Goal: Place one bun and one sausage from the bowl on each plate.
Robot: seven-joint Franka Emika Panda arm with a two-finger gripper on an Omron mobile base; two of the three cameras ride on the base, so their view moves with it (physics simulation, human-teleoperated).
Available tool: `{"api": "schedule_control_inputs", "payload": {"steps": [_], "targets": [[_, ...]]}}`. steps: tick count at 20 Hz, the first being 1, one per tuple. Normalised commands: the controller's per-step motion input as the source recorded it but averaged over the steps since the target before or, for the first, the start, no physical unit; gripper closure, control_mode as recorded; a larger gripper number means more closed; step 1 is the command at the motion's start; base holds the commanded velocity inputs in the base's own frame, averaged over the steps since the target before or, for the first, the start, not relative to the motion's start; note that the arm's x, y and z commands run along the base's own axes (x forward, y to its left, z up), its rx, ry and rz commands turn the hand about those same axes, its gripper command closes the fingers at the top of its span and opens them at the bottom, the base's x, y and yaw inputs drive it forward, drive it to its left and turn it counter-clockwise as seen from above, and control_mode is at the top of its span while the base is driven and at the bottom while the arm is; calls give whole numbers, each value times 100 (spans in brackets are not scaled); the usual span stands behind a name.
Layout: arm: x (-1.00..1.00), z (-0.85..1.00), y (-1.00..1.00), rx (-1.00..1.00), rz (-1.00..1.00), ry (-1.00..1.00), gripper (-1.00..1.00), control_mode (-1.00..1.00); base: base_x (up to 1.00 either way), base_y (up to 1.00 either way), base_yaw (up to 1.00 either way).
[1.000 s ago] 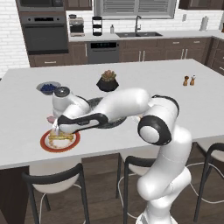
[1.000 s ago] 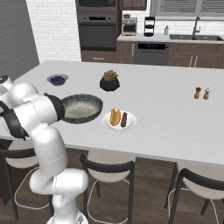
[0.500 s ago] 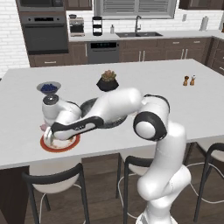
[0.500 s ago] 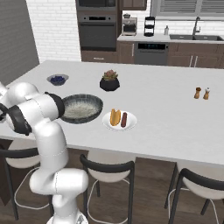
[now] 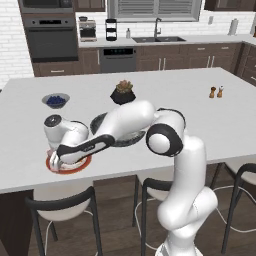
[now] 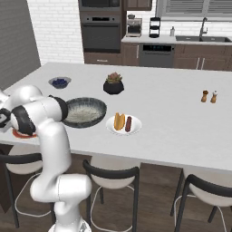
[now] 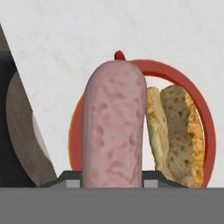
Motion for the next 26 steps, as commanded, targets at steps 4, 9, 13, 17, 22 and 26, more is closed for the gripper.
{"api": "schedule_control_inputs", "payload": {"steps": [4,9,13,17,22,26], "targets": [[0,-58,7,-2,0,0,100,-100,0,0,0],[11,-5,3,-8,0,4,100,-100,0,0,0],[48,6,0,-9,0,7,100,-100,0,0,0],[58,0,0,-6,0,8,100,-100,0,0,0],[22,-7,4,-2,0,3,100,-100,0,0,0],[0,-28,18,0,0,0,100,-100,0,0,0]]}}
